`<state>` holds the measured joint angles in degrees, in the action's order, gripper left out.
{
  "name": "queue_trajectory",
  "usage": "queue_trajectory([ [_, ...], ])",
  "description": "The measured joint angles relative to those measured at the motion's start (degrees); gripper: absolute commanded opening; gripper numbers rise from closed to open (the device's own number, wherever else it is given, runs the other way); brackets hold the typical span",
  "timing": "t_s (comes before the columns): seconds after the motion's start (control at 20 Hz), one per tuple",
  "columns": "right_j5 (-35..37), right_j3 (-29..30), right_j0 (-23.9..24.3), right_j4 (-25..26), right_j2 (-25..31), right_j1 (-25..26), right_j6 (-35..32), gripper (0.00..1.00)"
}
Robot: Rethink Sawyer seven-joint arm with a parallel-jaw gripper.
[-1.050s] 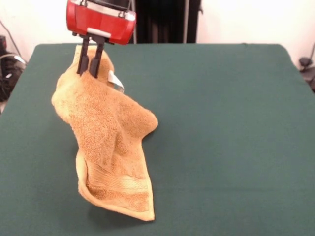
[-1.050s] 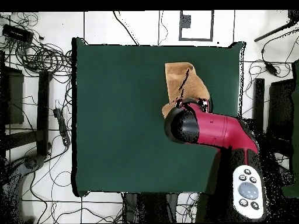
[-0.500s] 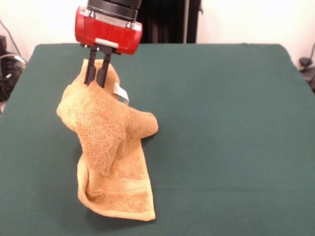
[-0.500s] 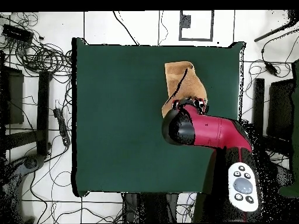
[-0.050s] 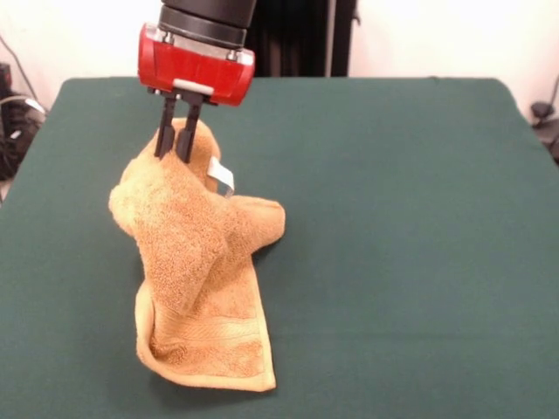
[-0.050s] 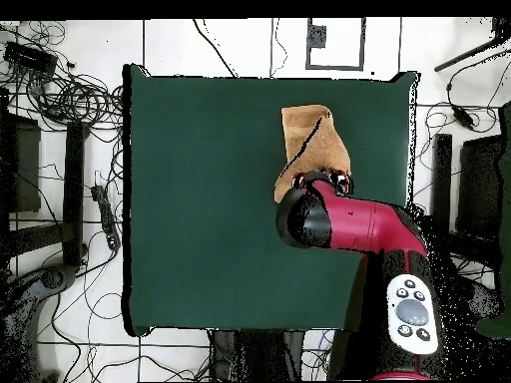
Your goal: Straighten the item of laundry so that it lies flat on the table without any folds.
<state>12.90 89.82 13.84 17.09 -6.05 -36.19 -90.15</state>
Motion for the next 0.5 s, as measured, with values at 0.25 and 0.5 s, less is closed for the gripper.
queue_trajectory([
  [0.25, 0.0, 0.0, -0.2, 1.1, -0.4, 0.0, 0.0, 0.00],
  [0.5, 0.1, 0.0, -0.3, 2.6, -0.8, -0.1, 0.0, 0.00],
])
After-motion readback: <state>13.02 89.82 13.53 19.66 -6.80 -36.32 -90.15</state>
